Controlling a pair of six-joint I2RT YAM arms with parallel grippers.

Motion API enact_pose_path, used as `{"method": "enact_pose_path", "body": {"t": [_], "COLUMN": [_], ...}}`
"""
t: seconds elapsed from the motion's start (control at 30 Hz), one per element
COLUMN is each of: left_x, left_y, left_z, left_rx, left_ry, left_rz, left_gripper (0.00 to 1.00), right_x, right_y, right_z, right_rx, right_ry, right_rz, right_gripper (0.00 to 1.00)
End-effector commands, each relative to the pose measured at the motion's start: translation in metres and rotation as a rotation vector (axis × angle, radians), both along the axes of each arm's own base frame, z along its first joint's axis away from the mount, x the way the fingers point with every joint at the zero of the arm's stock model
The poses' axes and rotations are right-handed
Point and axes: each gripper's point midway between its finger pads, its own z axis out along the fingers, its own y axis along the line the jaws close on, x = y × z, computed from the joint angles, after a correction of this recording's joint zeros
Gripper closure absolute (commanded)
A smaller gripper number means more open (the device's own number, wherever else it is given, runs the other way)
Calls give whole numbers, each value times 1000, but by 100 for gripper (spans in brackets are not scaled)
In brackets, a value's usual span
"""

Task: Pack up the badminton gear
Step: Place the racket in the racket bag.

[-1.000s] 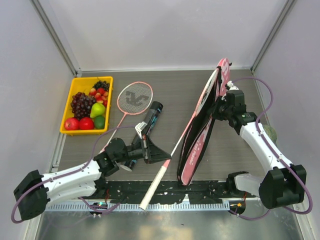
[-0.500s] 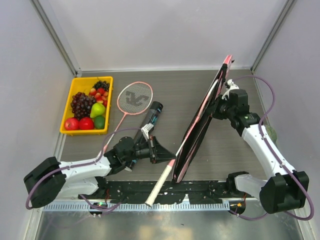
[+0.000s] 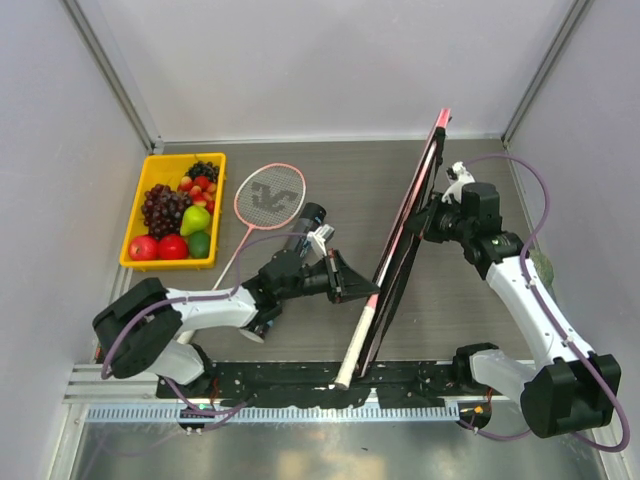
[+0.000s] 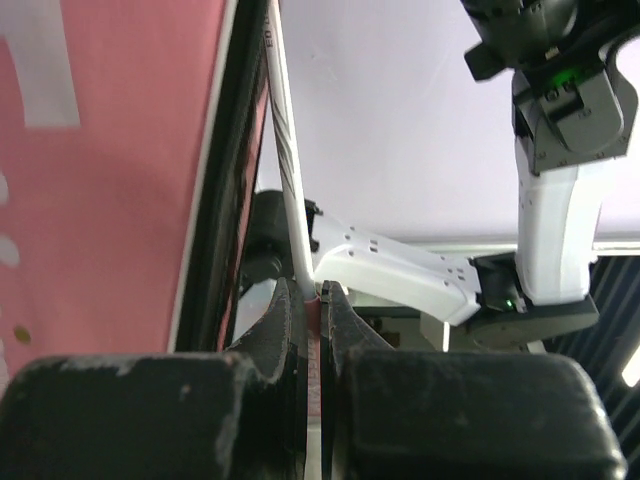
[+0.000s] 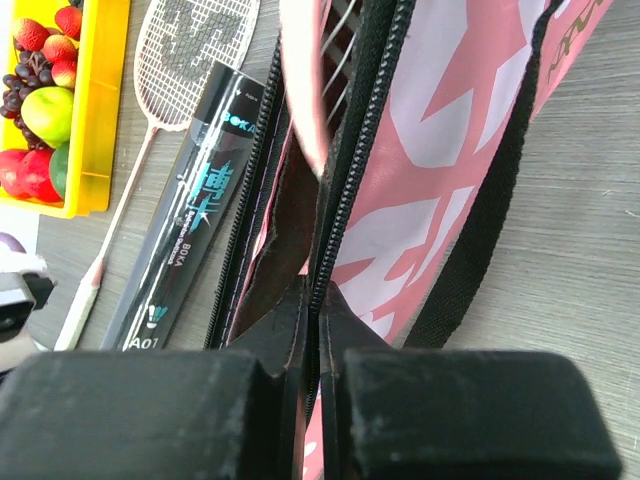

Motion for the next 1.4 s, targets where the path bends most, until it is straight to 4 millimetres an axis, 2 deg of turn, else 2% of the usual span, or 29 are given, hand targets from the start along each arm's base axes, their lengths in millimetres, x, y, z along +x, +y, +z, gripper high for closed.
{"method": "enact_pose_path", "body": {"t": [0.0,0.27,0.5,0.57,0.63,0.73,0.87,0.93,1.1,1.2,1.3,1.37], "left_x": [23,63,80,78,76,69,52,44,47,52,40,25], "left_y": [-19,-44,-48,-45,-40,-29,-9,-2,36,65,72,64], "left_z": [31,-5,-15,-18,-17,-4,15,29,22,2,-17,-24], "left_rx": [-74,77,228,255,282,331,434,471,640,805,836,777], "left_ry": [-190,-289,-436,-457,-481,-540,-660,-697,-694,-663,-617,-576], "left_rz": [43,126,139,126,122,97,38,0,52,84,27,-32], "left_gripper": [100,100,100,89,78,61,48,45,42,37,37,37], "right_x": [1,-6,-12,-11,-10,-11,-9,-9,-10,-11,-12,-13], "right_y": [10,24,27,28,28,27,23,24,29,29,30,31], "right_z": [19,16,27,30,32,37,41,41,39,42,49,53], "right_rx": [59,117,129,128,126,116,82,80,100,109,116,121], "right_ry": [-77,-53,-61,-66,-69,-81,-106,-113,-115,-124,-139,-148], "right_rz": [42,96,122,125,124,125,123,140,165,166,171,169], "right_gripper": [94,94,94,95,94,94,95,95,95,94,95,95]}}
